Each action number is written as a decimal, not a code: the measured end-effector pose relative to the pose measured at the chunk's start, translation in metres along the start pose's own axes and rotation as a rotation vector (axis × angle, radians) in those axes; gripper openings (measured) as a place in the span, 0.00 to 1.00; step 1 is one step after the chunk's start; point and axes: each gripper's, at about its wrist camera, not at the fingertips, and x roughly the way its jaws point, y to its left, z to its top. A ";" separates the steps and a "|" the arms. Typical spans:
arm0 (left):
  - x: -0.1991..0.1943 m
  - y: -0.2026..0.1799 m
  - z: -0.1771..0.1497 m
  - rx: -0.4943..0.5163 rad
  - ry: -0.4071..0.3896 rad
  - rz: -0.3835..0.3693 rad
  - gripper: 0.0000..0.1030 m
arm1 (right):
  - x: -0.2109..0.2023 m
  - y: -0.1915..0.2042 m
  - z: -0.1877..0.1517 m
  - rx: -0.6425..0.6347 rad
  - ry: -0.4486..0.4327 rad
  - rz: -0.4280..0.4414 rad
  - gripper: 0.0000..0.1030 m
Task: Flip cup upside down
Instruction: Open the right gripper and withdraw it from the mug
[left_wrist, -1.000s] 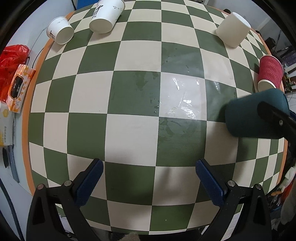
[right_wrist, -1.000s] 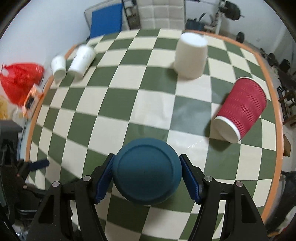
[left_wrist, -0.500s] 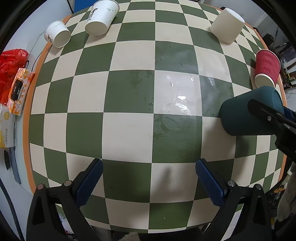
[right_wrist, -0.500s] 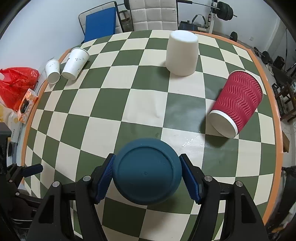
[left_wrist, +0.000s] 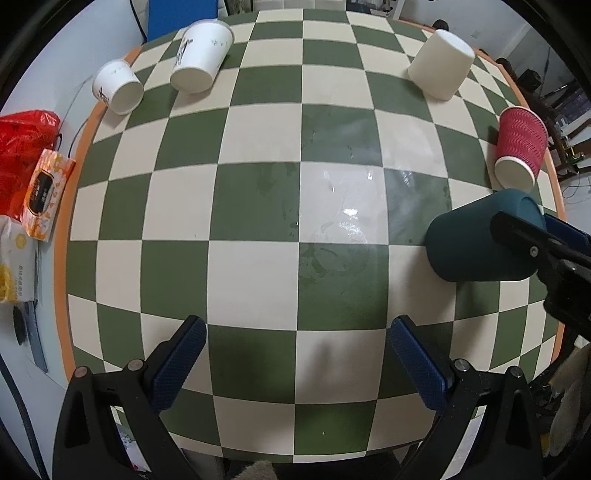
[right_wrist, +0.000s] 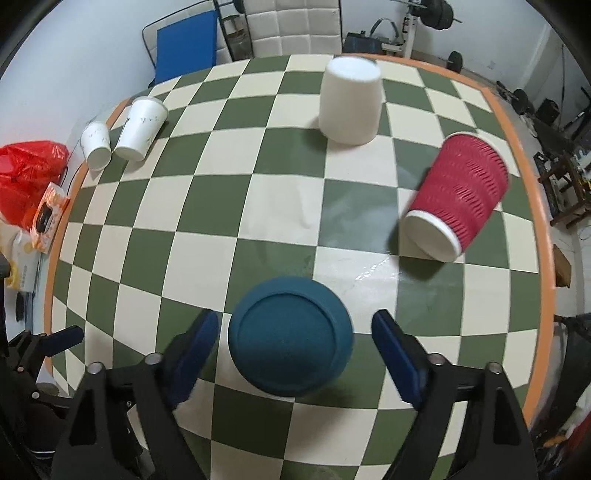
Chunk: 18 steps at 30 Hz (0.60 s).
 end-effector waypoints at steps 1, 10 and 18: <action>-0.003 -0.001 0.000 0.002 -0.005 0.002 0.99 | -0.004 -0.002 -0.006 0.003 -0.004 -0.011 0.86; -0.050 -0.002 -0.006 0.026 -0.075 0.000 0.99 | -0.067 -0.012 -0.052 0.034 -0.057 -0.121 0.90; -0.135 -0.004 -0.027 0.039 -0.203 -0.020 0.99 | -0.151 -0.019 -0.092 0.105 -0.113 -0.141 0.91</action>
